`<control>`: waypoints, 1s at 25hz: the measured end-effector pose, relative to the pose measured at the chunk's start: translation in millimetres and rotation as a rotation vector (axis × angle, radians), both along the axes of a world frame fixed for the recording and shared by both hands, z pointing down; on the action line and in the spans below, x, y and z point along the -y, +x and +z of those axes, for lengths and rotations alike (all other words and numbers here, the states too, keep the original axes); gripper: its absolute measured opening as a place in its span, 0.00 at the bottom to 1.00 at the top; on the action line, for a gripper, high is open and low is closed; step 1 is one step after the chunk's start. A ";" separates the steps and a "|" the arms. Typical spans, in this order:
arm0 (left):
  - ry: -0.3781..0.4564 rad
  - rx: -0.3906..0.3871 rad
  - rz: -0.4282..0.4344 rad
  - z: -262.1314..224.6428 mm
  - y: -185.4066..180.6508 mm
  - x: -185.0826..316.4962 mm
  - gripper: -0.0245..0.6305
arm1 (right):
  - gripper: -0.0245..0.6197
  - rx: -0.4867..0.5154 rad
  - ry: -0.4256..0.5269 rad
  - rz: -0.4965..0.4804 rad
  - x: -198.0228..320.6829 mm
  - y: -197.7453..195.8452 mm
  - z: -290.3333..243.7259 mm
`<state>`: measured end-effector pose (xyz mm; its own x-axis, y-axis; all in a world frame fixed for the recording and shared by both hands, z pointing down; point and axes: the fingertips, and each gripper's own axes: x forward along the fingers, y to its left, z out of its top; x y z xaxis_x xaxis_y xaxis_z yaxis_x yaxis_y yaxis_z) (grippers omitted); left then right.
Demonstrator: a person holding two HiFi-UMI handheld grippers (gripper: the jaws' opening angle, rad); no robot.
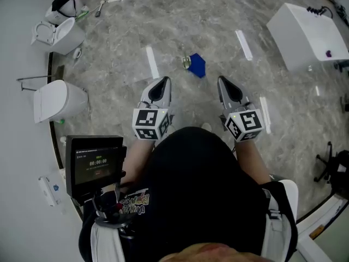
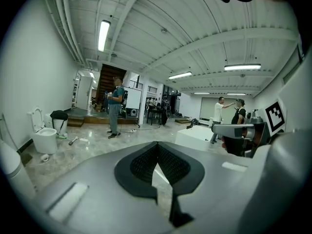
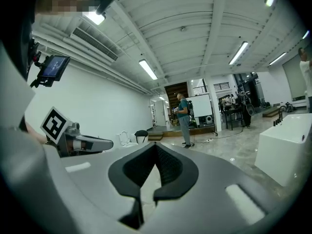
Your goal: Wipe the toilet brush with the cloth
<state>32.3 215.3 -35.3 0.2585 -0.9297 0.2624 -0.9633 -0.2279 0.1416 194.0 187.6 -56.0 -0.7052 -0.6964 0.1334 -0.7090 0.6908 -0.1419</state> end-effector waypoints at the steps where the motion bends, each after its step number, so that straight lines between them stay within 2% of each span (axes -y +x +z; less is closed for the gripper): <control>1: -0.001 -0.002 0.001 0.2 0.4 -0.4 0.05 | 0.04 0.002 -0.002 0.000 -0.4 -0.1 0.1; 9: -0.022 -0.031 -0.018 7.3 -6.0 -7.6 0.05 | 0.04 0.003 -0.010 -0.007 -5.4 -3.5 3.7; 14: -0.017 -0.040 -0.018 9.0 -27.6 -20.9 0.06 | 0.05 0.011 -0.003 -0.028 -21.3 -27.4 2.0; 15: -0.016 -0.035 -0.007 8.5 -28.6 -21.0 0.06 | 0.08 0.021 -0.002 -0.044 -23.1 -32.7 1.4; 16: -0.011 -0.030 0.018 8.2 -27.2 -20.5 0.06 | 0.25 0.033 -0.004 -0.068 -24.9 -39.2 0.2; 17: -0.007 -0.033 0.059 7.2 -23.8 -19.9 0.06 | 0.28 0.047 -0.006 -0.098 -27.1 -47.4 -1.3; 19: -0.013 -0.083 0.192 4.7 -17.7 -20.3 0.09 | 0.28 0.081 -0.003 -0.166 -32.3 -73.0 -4.7; 20: -0.016 -0.128 0.277 3.2 -19.9 -20.9 0.23 | 0.30 0.109 -0.006 -0.201 -34.6 -92.8 -6.3; 21: -0.014 -0.174 0.363 0.4 -27.0 -21.7 0.40 | 0.35 0.149 -0.018 -0.234 -36.0 -116.7 -7.8; 23: 0.009 -0.234 0.492 -8.2 -45.6 -24.3 0.44 | 0.39 0.238 -0.055 -0.284 -35.5 -160.9 -10.7; 25: 0.033 -0.247 0.551 -16.1 -51.0 -27.9 0.46 | 0.41 0.292 -0.085 -0.305 -32.8 -179.6 -10.5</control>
<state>-18.7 243.1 -51.4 0.7543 -0.6479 0.1061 -0.6412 -0.6924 0.3307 14.4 220.3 -66.5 -0.8938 -0.4451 -0.0546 -0.3954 0.8397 -0.3723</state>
